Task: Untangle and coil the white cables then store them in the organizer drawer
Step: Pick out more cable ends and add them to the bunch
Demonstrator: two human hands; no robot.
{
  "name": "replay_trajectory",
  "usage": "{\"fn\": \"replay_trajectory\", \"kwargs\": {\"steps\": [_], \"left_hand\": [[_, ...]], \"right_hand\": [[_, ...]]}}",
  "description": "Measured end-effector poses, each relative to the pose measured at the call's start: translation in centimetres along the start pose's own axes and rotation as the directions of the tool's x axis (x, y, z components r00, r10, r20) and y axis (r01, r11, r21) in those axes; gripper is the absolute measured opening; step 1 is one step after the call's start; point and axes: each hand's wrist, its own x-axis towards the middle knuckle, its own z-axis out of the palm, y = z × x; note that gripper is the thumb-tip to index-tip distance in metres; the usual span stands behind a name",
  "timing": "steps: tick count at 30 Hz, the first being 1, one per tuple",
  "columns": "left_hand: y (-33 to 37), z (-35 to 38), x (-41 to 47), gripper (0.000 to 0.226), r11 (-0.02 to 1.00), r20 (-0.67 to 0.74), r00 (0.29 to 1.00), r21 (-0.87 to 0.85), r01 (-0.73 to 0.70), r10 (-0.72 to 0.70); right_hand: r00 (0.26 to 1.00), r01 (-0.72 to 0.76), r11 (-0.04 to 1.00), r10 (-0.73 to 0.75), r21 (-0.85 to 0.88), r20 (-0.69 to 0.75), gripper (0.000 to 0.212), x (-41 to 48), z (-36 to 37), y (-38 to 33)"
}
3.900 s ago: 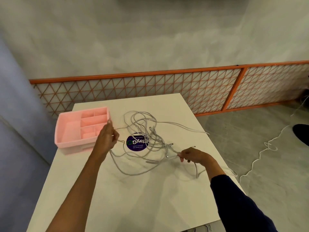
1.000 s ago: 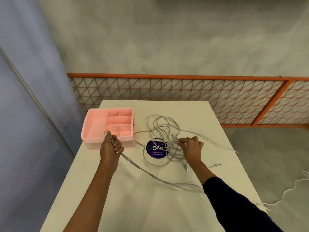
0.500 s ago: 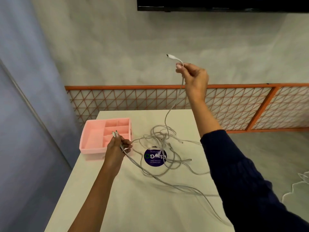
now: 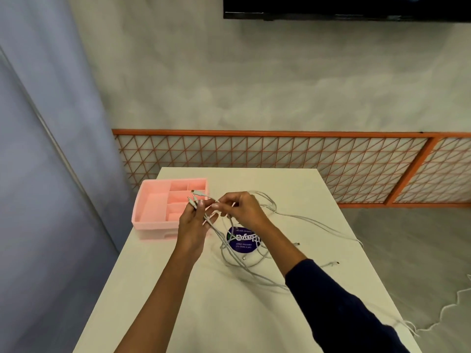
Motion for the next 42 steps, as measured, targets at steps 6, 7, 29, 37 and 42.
{"fn": "replay_trajectory", "kwargs": {"steps": [6,7,29,37,42], "left_hand": [[-0.1,-0.1,-0.3,0.036,1.000,-0.033,0.999,-0.002,0.029,-0.029],[-0.1,-0.1,-0.4,0.035,0.999,-0.030,0.999,-0.001,0.039,-0.039],[2.3,-5.4,2.3,0.032,0.965,-0.513,0.856,-0.251,-0.076,-0.066],[2.0,-6.6,2.0,0.032,0.968,-0.580,0.811,-0.239,-0.082,-0.074],[1.8,-6.3,1.5,0.031,0.975,-0.580,0.810,-0.215,-0.053,-0.084]], "right_hand": [[0.997,-0.006,0.999,0.008,-0.031,0.070,0.009,-0.7,1.7,1.4],[0.996,0.005,0.998,0.000,-0.055,0.085,0.008,-0.8,1.9,1.4],[0.907,-0.413,0.715,0.267,-0.564,-0.325,0.020,-7.1,-4.3,18.2],[0.767,-0.386,0.922,0.306,-0.025,-0.565,0.021,-4.2,-8.4,14.6],[0.762,-0.074,0.992,0.119,0.098,-0.637,0.019,-0.1,-10.6,7.4]]}}
